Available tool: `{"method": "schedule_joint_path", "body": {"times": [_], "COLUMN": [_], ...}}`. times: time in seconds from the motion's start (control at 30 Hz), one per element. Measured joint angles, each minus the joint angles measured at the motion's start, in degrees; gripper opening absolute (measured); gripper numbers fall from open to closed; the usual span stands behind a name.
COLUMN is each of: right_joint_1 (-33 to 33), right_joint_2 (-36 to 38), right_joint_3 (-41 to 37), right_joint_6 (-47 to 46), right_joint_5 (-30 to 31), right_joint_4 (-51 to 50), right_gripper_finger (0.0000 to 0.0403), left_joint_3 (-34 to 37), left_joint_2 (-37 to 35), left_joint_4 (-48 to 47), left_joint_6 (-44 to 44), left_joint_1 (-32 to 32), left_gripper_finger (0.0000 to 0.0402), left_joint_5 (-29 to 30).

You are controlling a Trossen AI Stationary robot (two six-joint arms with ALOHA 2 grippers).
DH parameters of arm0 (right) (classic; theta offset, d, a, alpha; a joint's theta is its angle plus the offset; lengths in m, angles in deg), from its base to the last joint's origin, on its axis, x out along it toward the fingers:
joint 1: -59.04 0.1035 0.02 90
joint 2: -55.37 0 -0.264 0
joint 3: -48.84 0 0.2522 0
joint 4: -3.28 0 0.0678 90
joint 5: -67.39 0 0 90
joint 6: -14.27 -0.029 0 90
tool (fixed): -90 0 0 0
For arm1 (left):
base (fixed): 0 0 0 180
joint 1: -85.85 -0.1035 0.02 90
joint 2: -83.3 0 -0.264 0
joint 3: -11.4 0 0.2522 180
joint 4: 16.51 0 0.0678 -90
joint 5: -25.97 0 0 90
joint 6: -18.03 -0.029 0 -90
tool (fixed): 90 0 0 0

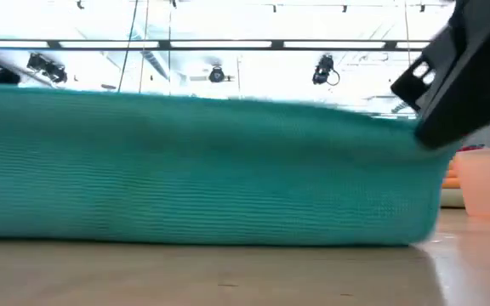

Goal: Fold microfiber towels
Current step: Fold the blue microfiber towel

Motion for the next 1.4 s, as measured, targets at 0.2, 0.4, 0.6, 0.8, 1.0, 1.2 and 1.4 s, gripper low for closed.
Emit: {"method": "schedule_joint_path", "body": {"times": [0.2, 0.4, 0.6, 0.8, 1.0, 1.2, 1.4], "right_joint_1": [-2.7, -12.9, -20.5, -23.2, -25.1, -27.0, -26.1], "right_joint_2": [0.9, 3.7, 3.3, 3.3, 3.3, 3.7, 6.5], "right_joint_3": [6.7, 5.9, 4.1, 4.1, 4.1, 4.1, 4.1], "right_joint_6": [-2.7, -4.3, -4.9, -3.8, -3.8, -6.3, -10.1], "right_joint_5": [4.0, 2.8, -0.8, -1.5, -1.6, -2.1, -2.1], "right_joint_4": [-9.6, -17.8, -20.5, -20.6, -19.6, -20.3, -21.3], "right_gripper_finger": [0.0002, 0.0002, 0.0002, 0.0003, 0.0038, 0.0118, 0.0194], "left_joint_3": [-4.7, -8.0, -5.3, -4.9, -4.9, -4.9, -6.3], "left_joint_2": [0.1, -0.4, -0.3, -0.4, -0.4, -0.5, -2.0], "left_joint_4": [-6.4, -27.9, -31.6, -30.8, -31.0, -31.5, -32.7], "left_joint_6": [-1.9, 6.6, 6.2, -0.1, -0.8, -0.8, 1.5], "left_joint_1": [2.0, -0.8, -8.6, -15.1, -19.4, -20.6, -19.2], "left_gripper_finger": [0.0004, 0.0006, 0.0005, 0.0006, 0.0038, 0.0113, 0.0159], "left_joint_5": [2.4, 11.0, 9.6, 6.8, 5.2, 5.1, 5.4]}}
